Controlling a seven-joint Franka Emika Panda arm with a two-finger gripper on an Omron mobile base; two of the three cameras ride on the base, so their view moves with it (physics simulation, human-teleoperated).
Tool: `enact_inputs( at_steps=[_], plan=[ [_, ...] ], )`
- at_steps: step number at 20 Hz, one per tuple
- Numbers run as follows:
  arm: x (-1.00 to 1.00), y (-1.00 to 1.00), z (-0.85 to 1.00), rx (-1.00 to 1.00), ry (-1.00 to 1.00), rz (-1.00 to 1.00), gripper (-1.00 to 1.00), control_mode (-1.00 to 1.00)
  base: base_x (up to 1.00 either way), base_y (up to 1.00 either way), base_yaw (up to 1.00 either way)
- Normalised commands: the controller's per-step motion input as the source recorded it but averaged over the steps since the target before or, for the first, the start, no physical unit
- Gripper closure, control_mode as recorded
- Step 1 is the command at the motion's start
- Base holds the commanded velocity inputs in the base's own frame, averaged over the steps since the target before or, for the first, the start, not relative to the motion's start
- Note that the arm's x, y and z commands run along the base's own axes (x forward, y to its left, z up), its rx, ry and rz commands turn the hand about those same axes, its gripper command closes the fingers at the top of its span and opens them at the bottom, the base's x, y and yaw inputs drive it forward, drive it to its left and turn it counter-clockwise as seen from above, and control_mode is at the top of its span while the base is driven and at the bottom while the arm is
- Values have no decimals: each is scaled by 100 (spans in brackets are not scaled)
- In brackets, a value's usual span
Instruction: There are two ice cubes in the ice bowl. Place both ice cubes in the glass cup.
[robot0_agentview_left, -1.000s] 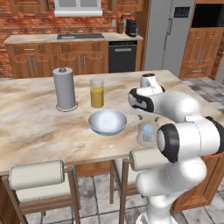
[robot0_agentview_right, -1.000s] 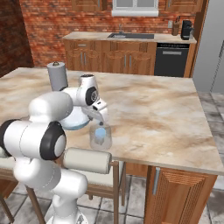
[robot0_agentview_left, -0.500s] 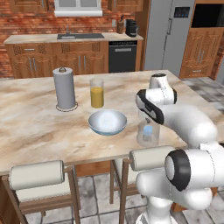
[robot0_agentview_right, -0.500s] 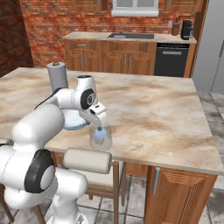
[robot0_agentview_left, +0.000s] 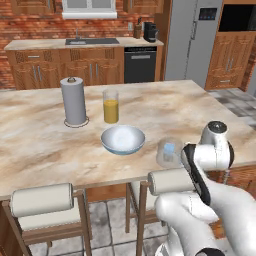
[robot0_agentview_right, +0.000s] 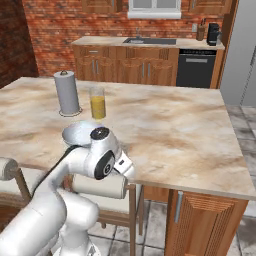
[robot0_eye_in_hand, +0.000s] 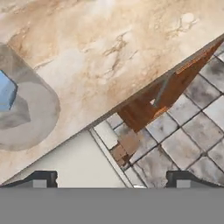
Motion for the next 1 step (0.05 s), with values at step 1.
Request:
enact_inputs(
  at_steps=[1],
  plan=[
    [-69, -63, 0, 0, -100, 0, -100, -100, 0, 0, 0]
  ],
)
